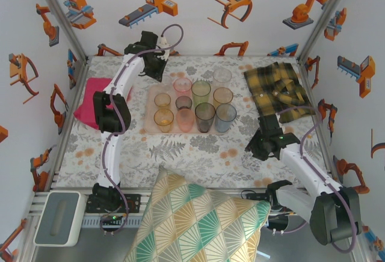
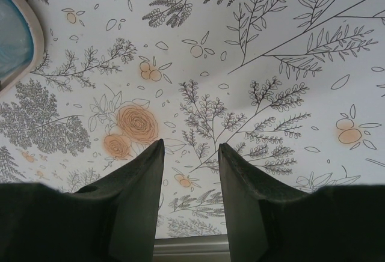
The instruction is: Place the glasses into the tray
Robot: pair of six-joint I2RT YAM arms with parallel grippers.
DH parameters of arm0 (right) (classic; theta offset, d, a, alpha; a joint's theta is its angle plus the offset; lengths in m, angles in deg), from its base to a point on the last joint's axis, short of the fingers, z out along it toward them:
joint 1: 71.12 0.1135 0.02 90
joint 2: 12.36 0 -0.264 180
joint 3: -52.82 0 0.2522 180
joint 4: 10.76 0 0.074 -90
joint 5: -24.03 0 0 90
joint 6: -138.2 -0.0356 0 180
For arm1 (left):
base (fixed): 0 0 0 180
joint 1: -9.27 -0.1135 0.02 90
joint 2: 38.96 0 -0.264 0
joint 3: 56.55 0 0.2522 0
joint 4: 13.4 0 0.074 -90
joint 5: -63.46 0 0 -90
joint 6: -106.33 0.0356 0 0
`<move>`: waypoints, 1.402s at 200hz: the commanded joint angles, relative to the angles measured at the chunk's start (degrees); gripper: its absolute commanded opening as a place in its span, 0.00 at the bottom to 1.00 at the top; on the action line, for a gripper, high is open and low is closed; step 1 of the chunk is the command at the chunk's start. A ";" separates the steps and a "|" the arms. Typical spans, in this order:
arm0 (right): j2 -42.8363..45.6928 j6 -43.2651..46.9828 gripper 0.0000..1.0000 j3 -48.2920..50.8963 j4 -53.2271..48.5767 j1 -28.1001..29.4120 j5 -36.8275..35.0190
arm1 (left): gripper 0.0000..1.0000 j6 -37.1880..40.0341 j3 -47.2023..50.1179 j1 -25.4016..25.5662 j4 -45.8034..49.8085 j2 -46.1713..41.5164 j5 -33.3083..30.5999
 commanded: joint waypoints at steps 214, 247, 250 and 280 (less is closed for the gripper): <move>-0.48 0.09 0.41 -0.61 -0.21 -0.45 -1.17 | 0.11 1.36 -0.86 -1.42 0.21 4.49 -1.75; -0.16 0.10 0.41 -1.04 -1.07 -0.51 -1.44 | 0.12 1.14 -2.27 -1.36 0.24 5.33 -1.66; -0.05 0.18 0.41 -1.09 -1.17 -0.44 -1.44 | 0.12 1.15 -2.33 -1.35 0.22 5.41 -1.66; -0.03 0.17 0.41 -1.64 -1.47 -0.51 -1.62 | 0.16 1.01 -3.51 -1.25 0.58 6.04 -1.22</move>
